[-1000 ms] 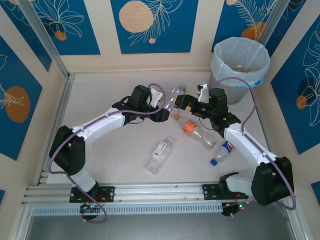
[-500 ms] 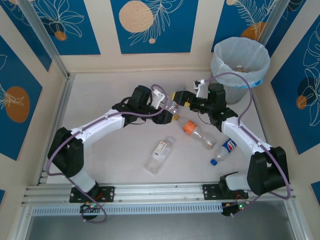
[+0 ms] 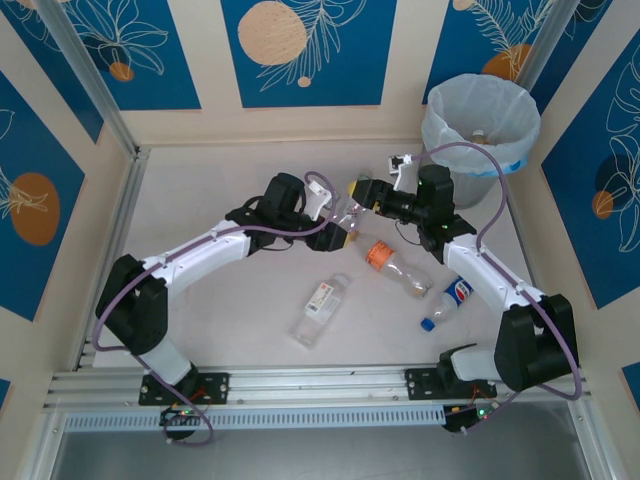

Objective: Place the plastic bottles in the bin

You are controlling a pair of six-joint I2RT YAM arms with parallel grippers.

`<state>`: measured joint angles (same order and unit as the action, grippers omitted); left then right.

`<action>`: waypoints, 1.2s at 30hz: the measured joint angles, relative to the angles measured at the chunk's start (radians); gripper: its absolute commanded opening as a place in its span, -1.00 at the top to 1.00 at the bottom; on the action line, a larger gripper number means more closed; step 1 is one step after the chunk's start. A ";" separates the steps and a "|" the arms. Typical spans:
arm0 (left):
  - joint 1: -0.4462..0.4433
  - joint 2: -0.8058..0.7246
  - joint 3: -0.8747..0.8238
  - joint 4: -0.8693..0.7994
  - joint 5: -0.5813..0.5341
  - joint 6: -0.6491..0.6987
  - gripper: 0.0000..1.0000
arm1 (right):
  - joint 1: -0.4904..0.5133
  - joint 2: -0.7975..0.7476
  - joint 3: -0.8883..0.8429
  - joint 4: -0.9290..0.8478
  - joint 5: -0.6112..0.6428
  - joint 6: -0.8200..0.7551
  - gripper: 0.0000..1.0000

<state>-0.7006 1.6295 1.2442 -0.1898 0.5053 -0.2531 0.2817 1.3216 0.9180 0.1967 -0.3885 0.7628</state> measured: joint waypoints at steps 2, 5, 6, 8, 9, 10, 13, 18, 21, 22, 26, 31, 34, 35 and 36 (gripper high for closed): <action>-0.001 0.000 0.000 0.005 0.000 0.000 0.10 | 0.000 -0.005 -0.001 -0.002 0.001 -0.006 -0.02; -0.003 0.000 0.000 0.011 0.000 0.000 0.09 | 0.000 -0.011 -0.002 -0.003 0.003 -0.014 0.06; -0.003 0.000 0.000 0.011 0.000 0.000 0.09 | 0.000 -0.011 -0.002 -0.003 0.003 -0.016 0.07; -0.003 0.000 -0.001 0.011 0.000 0.000 0.06 | 0.000 -0.011 -0.002 -0.004 0.003 -0.018 0.11; -0.003 0.000 -0.002 0.012 0.000 0.000 0.04 | 0.000 -0.011 -0.002 -0.006 0.003 -0.019 0.13; -0.003 0.000 -0.002 0.012 0.000 0.000 0.00 | 0.000 -0.011 -0.002 -0.006 0.003 -0.020 0.15; -0.003 0.000 -0.006 0.018 0.003 0.003 -0.27 | 0.000 -0.011 -0.002 -0.008 0.005 -0.021 0.17; -0.003 -0.013 -0.021 0.021 0.014 0.002 -0.60 | 0.000 -0.011 -0.002 -0.011 0.006 -0.035 0.20; -0.003 -0.028 -0.025 0.019 0.010 0.002 -0.73 | 0.000 -0.011 -0.002 -0.011 0.007 -0.039 0.21; -0.003 -0.032 -0.027 0.019 0.010 0.001 -0.78 | 0.000 -0.011 -0.002 -0.011 0.007 -0.040 0.21; -0.003 -0.036 -0.038 0.031 0.007 0.001 -0.98 | -0.001 -0.011 -0.002 -0.011 0.011 -0.042 0.21; 0.000 -0.039 -0.060 0.044 0.002 0.000 -0.99 | -0.003 -0.011 -0.002 -0.011 0.019 -0.042 0.22; 0.005 -0.056 -0.087 0.065 0.003 0.000 -0.99 | -0.006 -0.011 -0.002 -0.015 0.023 -0.042 0.23; 0.006 -0.063 -0.096 0.074 0.003 0.000 -0.99 | -0.007 -0.011 -0.002 -0.017 0.022 -0.042 0.24; 0.008 -0.071 -0.106 0.081 0.003 0.000 -0.99 | -0.008 -0.011 -0.002 -0.018 0.023 -0.042 0.24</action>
<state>-0.6926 1.5581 1.1381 -0.1085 0.5083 -0.2535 0.2741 1.3109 0.9161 0.1783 -0.3656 0.7204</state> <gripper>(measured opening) 0.994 0.504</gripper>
